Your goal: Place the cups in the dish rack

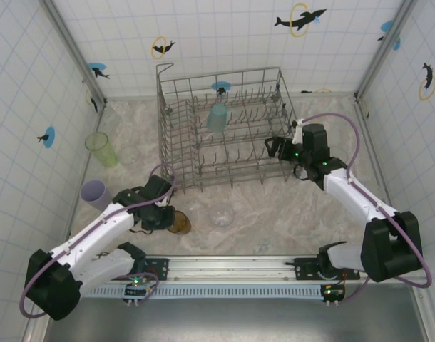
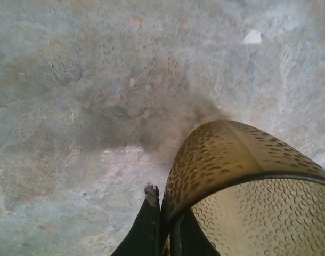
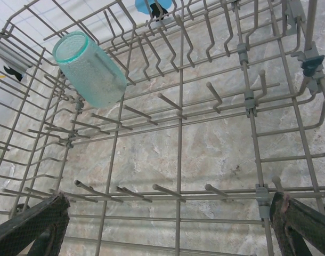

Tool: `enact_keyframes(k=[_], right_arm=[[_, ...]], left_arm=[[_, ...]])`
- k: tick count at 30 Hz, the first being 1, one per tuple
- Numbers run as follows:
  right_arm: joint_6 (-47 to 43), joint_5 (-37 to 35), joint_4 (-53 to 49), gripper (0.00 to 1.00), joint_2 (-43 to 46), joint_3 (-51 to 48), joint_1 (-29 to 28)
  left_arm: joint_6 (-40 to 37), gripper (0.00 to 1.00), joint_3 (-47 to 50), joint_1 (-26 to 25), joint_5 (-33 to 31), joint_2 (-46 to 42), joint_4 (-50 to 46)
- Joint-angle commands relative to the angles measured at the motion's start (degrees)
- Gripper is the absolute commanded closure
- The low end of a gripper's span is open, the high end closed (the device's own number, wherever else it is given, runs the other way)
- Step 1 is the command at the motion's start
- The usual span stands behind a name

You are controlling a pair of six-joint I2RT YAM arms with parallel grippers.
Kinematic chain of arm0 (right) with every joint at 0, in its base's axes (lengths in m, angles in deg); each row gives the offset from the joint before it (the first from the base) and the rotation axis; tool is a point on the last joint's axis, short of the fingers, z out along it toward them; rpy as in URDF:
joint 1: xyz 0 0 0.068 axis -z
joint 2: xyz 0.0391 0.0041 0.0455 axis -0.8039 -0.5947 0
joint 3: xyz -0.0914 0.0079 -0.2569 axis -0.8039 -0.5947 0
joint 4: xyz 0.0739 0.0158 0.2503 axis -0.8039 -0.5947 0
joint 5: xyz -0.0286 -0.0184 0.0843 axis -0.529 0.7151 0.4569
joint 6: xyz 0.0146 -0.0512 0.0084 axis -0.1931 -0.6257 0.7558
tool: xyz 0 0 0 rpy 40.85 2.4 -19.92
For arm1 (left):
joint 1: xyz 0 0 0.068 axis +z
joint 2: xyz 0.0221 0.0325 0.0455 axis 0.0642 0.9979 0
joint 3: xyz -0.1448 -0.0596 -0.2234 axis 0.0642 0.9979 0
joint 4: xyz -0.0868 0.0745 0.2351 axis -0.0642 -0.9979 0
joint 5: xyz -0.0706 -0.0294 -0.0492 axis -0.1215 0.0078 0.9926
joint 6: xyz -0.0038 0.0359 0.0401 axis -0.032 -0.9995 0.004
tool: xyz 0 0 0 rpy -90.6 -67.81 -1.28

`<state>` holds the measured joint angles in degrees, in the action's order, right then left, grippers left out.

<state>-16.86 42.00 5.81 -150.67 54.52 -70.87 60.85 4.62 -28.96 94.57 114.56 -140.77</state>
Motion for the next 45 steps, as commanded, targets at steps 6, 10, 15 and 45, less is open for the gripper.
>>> enact_keyframes(k=[6,10,15,45], right_arm=[[0.09,1.38,1.34,0.0,1.53,-2.0,1.2],[0.3,1.57,1.57,0.0,1.97,-2.55,1.23],[0.88,1.78,1.9,0.0,2.23,-3.08,1.35],[1.94,4.82,1.68,0.0,1.73,1.75,2.78]], left_arm=[[1.53,1.0,-3.97,-1.39,-4.36,1.53,-0.45],[1.38,1.0,-7.4,-1.46,-2.14,1.44,-0.99],[0.18,1.0,-10.63,-1.48,-1.14,1.6,-0.64],[-2.7,1.0,-37.01,-1.49,7.58,12.65,5.41]])
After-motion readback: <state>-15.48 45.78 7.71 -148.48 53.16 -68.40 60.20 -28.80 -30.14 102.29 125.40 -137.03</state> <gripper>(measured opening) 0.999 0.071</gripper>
